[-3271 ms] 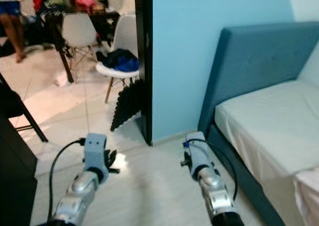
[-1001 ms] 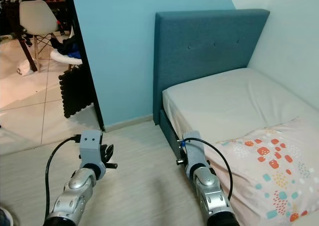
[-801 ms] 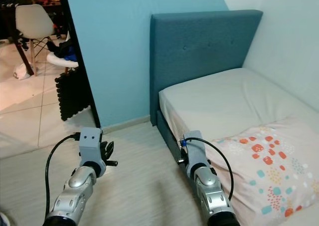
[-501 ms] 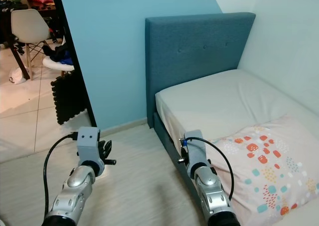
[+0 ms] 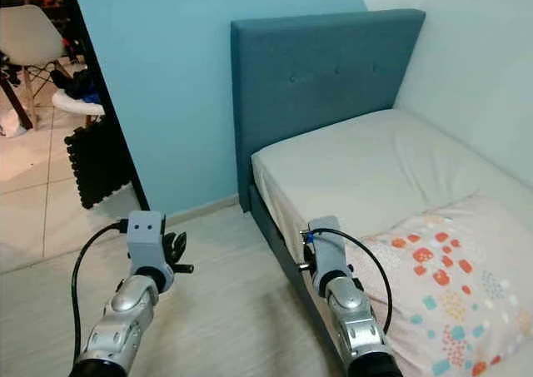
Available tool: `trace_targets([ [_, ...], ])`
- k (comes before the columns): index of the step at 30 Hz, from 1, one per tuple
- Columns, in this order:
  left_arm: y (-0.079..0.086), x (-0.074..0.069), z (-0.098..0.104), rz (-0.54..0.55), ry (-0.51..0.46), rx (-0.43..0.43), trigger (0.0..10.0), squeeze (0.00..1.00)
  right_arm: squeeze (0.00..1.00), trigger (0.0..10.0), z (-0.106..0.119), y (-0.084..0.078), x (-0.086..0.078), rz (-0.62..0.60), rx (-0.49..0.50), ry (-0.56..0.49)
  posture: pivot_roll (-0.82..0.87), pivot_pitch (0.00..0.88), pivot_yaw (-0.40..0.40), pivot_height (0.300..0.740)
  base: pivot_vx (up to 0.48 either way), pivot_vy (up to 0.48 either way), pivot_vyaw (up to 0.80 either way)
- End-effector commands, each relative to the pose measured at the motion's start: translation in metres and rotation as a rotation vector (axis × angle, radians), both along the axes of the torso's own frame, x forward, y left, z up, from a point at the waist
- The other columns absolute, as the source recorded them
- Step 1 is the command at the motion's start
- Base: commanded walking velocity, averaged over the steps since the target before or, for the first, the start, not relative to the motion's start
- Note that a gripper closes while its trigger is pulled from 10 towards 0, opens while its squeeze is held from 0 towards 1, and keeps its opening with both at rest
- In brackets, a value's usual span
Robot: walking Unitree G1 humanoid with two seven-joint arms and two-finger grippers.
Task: Clean up the room
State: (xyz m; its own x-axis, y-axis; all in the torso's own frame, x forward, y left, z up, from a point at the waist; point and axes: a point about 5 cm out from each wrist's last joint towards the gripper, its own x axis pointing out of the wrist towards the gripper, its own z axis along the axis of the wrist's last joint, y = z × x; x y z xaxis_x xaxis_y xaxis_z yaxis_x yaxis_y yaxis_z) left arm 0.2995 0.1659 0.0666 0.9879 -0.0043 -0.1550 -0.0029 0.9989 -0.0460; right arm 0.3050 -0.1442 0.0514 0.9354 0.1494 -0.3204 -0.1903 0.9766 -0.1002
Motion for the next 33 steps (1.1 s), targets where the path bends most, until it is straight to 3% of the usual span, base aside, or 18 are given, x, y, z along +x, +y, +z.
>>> trace_targets([
  [1, 0.0004, -0.0005, -0.0035, -0.003, 0.011, 0.003, 10.0, 0.0, 0.0, 10.0, -0.0031, -0.0018, -0.0008, -0.005, 0.003, 0.01, 0.02, 0.0, -0.067, 0.74, 0.319, 0.0, 0.0],
  [33, 0.0015, -0.0007, -0.0034, -0.002, 0.001, 0.008, 10.0, 0.0, 0.0, 10.0, -0.0026, -0.0007, 0.0001, -0.005, 0.006, 0.001, 0.02, 0.0, -0.066, 0.74, 0.319, 0.0, 0.0],
])
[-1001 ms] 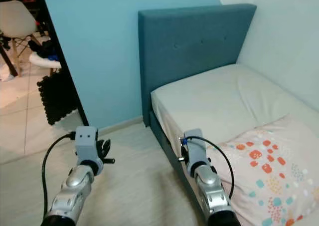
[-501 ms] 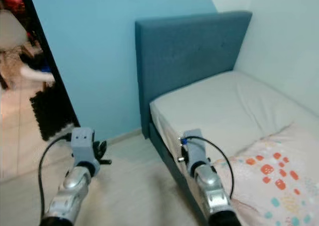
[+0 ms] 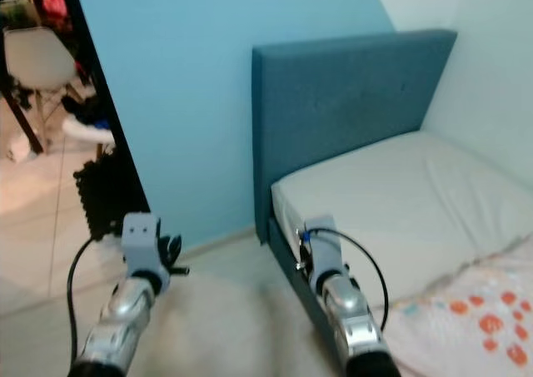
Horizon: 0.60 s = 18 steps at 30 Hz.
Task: Clean up the room
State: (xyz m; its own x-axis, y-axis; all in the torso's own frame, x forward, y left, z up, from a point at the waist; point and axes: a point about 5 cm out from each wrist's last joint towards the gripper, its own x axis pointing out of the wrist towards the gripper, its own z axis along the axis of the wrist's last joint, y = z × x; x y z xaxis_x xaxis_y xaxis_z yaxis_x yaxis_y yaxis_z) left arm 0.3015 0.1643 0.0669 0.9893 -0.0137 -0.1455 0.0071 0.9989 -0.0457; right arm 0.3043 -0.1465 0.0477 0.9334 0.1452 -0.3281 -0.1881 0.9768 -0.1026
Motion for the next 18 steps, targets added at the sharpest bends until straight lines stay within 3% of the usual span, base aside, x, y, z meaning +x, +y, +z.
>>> trace_targets([
  [1, 0.003, -0.002, -0.004, 0.006, 0.01, 0.007, 10.0, 0.0, 0.0, 10.0, 0.002, 0.001, 0.001, -0.003, 0.01, -0.008, 0.02, 0.0, -0.069, 0.74, 0.319, 0.0, 0.0],
  [4, 0.002, -0.002, -0.004, 0.004, 0.011, 0.004, 10.0, 0.0, 0.0, 10.0, 0.002, 0.001, 0.002, -0.004, 0.009, -0.011, 0.02, 0.0, -0.069, 0.74, 0.289, 0.0, 0.0],
  [9, -0.002, -0.003, -0.004, -0.014, 0.014, -0.005, 10.0, 0.0, 0.0, 10.0, 0.002, 0.0, 0.003, -0.015, 0.012, -0.007, 0.02, 0.0, -0.07, 0.74, 0.0, 0.0, 0.0],
  [18, -0.004, -0.002, -0.003, -0.027, 0.005, 0.008, 10.0, 0.0, 0.0, 10.0, 0.002, -0.009, 0.003, -0.074, 0.015, -0.006, 0.02, 0.0, -0.062, 0.74, 0.0, 0.0, -0.8],
])
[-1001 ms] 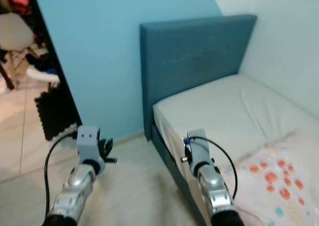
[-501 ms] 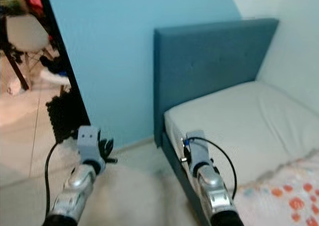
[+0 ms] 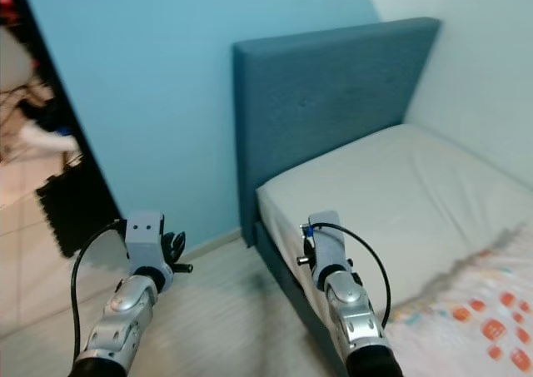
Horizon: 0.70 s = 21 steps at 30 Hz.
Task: Clean up the room
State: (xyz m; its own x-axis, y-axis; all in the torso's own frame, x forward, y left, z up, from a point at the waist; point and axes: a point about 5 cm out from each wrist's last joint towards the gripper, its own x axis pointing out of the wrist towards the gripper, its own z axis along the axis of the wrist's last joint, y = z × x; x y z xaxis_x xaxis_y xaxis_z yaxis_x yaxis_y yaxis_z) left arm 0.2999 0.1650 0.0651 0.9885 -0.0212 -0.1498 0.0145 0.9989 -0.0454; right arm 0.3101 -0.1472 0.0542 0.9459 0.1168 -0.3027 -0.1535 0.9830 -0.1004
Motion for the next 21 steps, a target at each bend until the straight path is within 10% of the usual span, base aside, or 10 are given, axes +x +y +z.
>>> trace_targets([
  [1, -0.0052, 0.0004, -0.0009, -0.02, -0.001, 0.007, 10.0, 0.0, 0.0, 10.0, -0.0043, -0.0092, -0.0025, -0.046, 0.009, 0.019, 0.02, 0.0, -0.062, 0.74, 0.0, 0.0, -0.8],
  [21, -0.0072, 0.0009, -0.0009, -0.025, -0.009, 0.037, 10.0, 0.0, 0.0, 10.0, -0.0059, -0.0131, -0.0029, -0.058, 0.001, 0.027, 0.01, 0.0, -0.061, 0.74, 0.0, 0.0, -0.8],
])
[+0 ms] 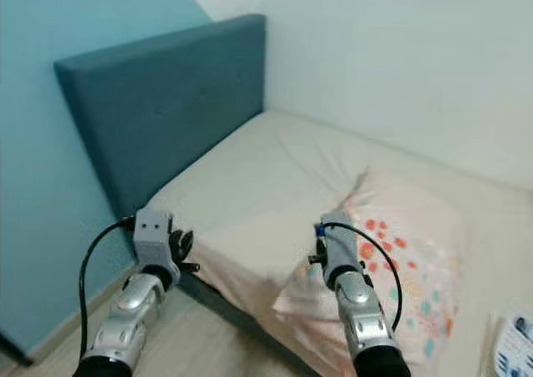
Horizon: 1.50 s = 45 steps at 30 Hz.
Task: Clean up the room
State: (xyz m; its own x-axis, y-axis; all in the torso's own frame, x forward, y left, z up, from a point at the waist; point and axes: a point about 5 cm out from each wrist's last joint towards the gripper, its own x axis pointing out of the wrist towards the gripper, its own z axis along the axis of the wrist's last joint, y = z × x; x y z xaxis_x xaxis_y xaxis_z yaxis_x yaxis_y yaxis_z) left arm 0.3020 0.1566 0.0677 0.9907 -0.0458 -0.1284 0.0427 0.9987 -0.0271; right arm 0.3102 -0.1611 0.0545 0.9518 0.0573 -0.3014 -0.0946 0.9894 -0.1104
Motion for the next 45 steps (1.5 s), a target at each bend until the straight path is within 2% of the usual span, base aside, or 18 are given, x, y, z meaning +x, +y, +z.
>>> trace_targets([
  [1, 0.001, -0.001, -0.004, 0.003, 0.013, 0.019, 10.0, 0.0, 0.0, 10.0, -0.006, 0.001, -0.003, 0.001, 0.012, 0.029, 0.01, 0.0, -0.061, 0.74, 0.0, 0.0, -0.8],
  [24, 0.004, -0.003, -0.008, 0.02, 0.02, 0.046, 10.0, 0.0, 0.0, 10.0, -0.01, 0.003, -0.008, 0.013, 0.009, 0.035, 0.01, 0.0, -0.057, 0.74, 0.0, 0.0, -0.8],
  [27, 0.006, -0.002, -0.007, 0.03, 0.011, 0.053, 10.0, 0.0, 0.0, 10.0, -0.008, 0.004, -0.007, 0.036, -0.013, 0.012, 0.01, 0.0, -0.055, 0.74, 0.0, 0.0, 0.0],
  [39, 0.009, -0.001, 0.001, 0.027, -0.048, 0.013, 10.0, 0.0, 0.0, 10.0, -0.006, 0.007, -0.007, 0.036, 0.008, -0.002, 0.02, 0.0, -0.058, 0.74, 0.0, 0.0, 0.0],
  [45, 0.01, -0.001, 0.002, 0.025, -0.057, 0.004, 10.0, 0.0, 0.0, 10.0, -0.005, 0.006, -0.005, 0.037, 0.007, -0.008, 0.02, 0.0, -0.059, 0.74, 0.301, 0.0, 0.0],
])
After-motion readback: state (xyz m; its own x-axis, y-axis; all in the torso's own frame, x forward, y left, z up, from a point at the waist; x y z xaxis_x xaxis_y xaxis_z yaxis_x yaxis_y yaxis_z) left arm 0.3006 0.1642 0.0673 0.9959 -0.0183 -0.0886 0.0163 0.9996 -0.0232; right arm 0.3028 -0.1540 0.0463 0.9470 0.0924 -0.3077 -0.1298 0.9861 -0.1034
